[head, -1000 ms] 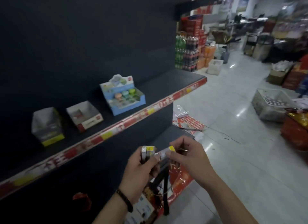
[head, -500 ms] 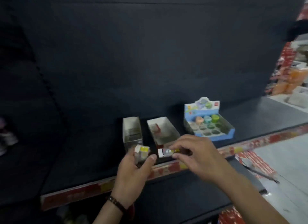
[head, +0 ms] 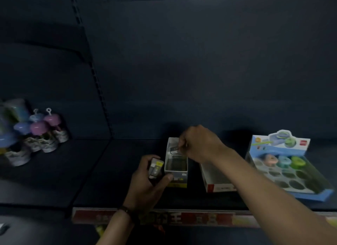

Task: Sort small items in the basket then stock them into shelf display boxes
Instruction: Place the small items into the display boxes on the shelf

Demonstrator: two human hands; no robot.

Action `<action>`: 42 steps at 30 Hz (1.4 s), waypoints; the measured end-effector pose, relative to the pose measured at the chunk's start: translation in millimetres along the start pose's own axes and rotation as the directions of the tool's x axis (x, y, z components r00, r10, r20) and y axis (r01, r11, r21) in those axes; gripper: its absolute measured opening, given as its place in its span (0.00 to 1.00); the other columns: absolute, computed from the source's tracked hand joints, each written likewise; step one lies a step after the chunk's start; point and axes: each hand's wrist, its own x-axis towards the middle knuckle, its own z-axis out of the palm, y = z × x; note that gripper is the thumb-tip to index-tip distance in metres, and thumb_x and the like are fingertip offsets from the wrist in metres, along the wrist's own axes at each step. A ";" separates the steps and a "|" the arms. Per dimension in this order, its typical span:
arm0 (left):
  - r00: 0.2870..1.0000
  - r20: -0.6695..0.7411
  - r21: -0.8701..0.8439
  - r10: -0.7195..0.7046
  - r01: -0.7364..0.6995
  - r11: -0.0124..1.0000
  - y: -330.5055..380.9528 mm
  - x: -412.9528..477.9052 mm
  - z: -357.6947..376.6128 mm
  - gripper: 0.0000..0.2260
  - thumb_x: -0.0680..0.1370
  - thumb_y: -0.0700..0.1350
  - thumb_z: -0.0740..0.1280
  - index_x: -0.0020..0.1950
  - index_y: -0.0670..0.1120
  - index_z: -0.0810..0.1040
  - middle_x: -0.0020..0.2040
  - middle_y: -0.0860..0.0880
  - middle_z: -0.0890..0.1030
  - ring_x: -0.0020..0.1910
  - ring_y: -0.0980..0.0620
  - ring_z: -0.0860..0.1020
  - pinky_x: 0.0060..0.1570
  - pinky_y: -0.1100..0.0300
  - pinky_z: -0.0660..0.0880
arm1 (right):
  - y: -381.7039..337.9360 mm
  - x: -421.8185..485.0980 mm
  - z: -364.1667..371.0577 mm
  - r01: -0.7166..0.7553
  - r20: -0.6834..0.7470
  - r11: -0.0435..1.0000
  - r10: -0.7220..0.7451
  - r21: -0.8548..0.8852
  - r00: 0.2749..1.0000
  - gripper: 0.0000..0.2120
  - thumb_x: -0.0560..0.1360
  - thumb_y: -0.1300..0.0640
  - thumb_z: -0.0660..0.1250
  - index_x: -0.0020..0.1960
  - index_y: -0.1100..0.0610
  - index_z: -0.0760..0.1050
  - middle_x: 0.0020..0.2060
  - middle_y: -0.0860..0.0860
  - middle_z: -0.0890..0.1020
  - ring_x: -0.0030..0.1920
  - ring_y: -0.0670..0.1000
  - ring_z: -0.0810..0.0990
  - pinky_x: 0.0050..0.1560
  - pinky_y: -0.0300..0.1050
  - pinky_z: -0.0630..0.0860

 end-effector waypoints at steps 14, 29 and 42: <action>0.995 0.101 -0.096 0.010 0.000 0.995 -16.4 9.9 -1.9 0.15 0.77 0.44 0.77 0.60 0.52 0.75 0.49 0.50 0.84 0.47 0.50 0.85 0.48 0.45 0.84 | -0.8 32.7 31.3 -0.089 0.259 0.996 0.080 0.022 0.963 0.08 0.76 0.62 0.76 0.47 0.49 0.88 0.48 0.48 0.89 0.48 0.48 0.87 0.50 0.43 0.85; 0.998 -0.015 -0.253 0.063 -0.064 0.965 -4.1 11.4 -22.3 0.06 0.87 0.42 0.61 0.58 0.46 0.77 0.33 0.50 0.74 0.33 0.51 0.70 0.37 0.59 0.69 | -17.2 -17.8 1.4 0.185 -0.120 0.880 -0.147 0.437 0.982 0.14 0.75 0.59 0.79 0.56 0.44 0.85 0.51 0.38 0.86 0.54 0.35 0.82 0.53 0.29 0.76; 0.992 0.111 -0.361 0.056 -0.012 0.933 28.3 42.4 -16.7 0.02 0.86 0.40 0.64 0.54 0.46 0.72 0.38 0.50 0.77 0.34 0.54 0.71 0.33 0.62 0.70 | -12.9 -25.9 1.8 0.478 -0.321 0.878 -0.442 0.037 0.838 0.11 0.79 0.43 0.70 0.57 0.46 0.85 0.53 0.40 0.82 0.50 0.43 0.82 0.47 0.49 0.81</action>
